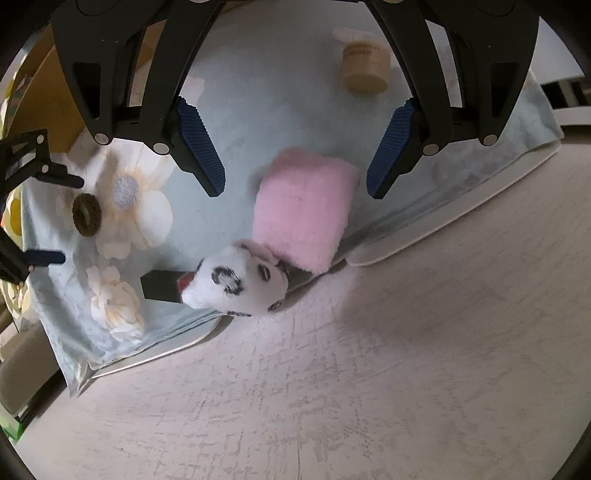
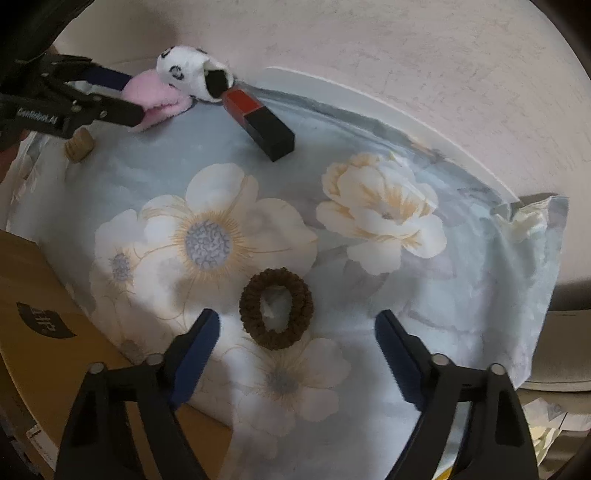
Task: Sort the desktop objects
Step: 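Grasp pink fuzzy pad with left gripper while right grasps brown hair tie, then carry pink pad and brown hair tie into the box and release both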
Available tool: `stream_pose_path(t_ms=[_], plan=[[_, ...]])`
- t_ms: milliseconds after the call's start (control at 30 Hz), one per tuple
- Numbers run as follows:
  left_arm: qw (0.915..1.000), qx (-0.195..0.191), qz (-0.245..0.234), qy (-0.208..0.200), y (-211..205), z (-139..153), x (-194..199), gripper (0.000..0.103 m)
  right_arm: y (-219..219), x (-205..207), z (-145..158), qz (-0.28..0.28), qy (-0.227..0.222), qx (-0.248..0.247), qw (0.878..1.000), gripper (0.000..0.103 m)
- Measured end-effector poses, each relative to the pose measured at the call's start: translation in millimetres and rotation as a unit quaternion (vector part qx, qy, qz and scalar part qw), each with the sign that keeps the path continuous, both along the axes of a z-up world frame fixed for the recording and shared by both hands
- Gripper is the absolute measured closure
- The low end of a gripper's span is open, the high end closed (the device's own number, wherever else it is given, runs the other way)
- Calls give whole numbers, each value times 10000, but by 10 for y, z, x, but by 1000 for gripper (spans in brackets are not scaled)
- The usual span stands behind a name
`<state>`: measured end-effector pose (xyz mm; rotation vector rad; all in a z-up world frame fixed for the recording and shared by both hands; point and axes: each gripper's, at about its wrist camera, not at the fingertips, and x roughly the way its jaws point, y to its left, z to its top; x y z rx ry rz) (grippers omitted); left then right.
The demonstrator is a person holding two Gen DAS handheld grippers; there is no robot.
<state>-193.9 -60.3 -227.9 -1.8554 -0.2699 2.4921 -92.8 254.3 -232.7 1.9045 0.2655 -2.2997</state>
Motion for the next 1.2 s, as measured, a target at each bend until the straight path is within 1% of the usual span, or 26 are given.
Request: stream_pose_path(t_ms=[33,67,100,133,167,200,300,367,400,533,633,833,1000,1133,1200], plan=[[10000,8,-18,15,4,-13,-7,32,-2,-2,-8,-4,5,-7,10000,31],[10000,11,-35,20,8,-23,-10,35,-6,-4,-20,-1,-4,-20,10000,32],[10000,-13,-49,17,15,-36,-11,39,-12,-6,-31,5,-11,-37,10000,37],[10000,-52,-65,13,19,-46,-12,45,-16,-7,-38,11,-13,-55,10000,45],[9999,-90,-77,7,19,-54,-17,48,-21,-9,-49,18,-23,-63,10000,48],[9999,-115,-82,-12,15,-65,-17,55,-27,-10,-61,25,-45,-60,10000,54],[9999,-112,-87,-86,-20,-104,-12,59,-19,-13,-52,-27,-65,-226,9997,70],[9998,-135,-101,-110,-33,-126,4,63,-21,-10,-37,-34,-59,-232,9997,76],[9998,-123,-98,-122,-41,-140,12,65,-22,-10,-32,-31,-70,-238,9997,82],[9999,-58,-107,-118,-51,-142,31,70,5,0,14,-75,-73,-316,9994,85],[9998,-45,-154,-101,-32,-115,54,75,77,13,88,-229,-13,-487,9986,85],[9996,-77,-272,-85,13,-40,165,78,235,53,232,-525,39,-911,9945,85],[9997,-114,-228,5,-34,127,266,78,309,112,407,-628,122,-998,9930,85],[9996,-161,-193,88,-40,338,281,78,269,119,598,-548,221,-1000,9932,85],[9996,-164,-158,150,-86,445,308,78,225,192,689,-493,298,-995,9934,85]])
